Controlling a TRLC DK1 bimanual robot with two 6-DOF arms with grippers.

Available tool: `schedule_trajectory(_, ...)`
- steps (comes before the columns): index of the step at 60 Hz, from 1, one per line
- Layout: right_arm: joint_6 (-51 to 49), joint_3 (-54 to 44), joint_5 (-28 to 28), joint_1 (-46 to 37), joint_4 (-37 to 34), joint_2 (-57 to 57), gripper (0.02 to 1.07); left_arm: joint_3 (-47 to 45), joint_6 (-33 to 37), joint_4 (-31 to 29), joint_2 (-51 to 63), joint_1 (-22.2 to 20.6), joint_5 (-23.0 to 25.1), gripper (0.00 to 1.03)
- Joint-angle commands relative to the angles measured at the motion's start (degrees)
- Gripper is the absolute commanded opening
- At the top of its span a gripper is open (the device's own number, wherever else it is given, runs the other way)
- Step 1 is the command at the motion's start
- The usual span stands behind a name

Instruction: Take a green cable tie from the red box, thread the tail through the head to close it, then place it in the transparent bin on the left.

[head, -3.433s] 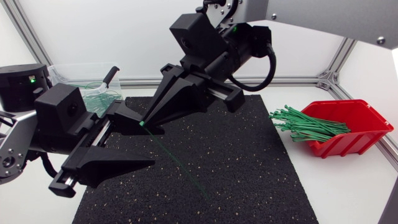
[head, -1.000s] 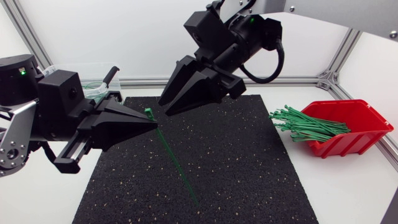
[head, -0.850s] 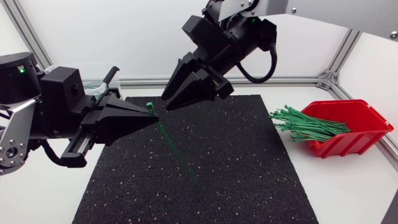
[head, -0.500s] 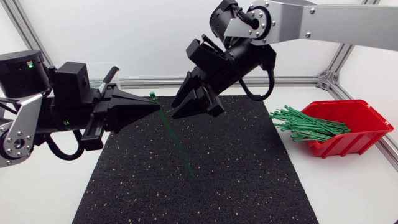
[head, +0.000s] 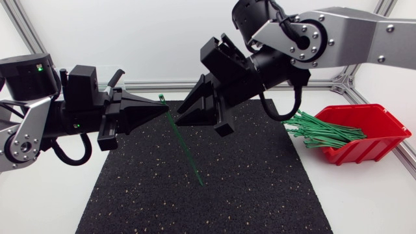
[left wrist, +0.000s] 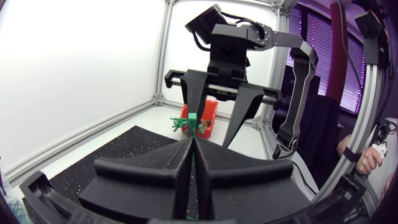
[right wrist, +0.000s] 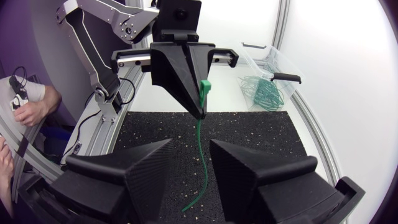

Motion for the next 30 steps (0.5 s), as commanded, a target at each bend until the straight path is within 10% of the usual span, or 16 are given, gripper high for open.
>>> schedule_trajectory(1,3.62,-2.1,0.42,0.79,2.6,-0.15,0.44,2.29,0.08,0.43,0.73,0.15,-0.06,0.04)
schedule_trajectory(30,6.96,-0.35,-0.11,0.79,7.44,3.72,0.42,2.02,-0.97,1.04,0.29,0.06,0.38,0.04)
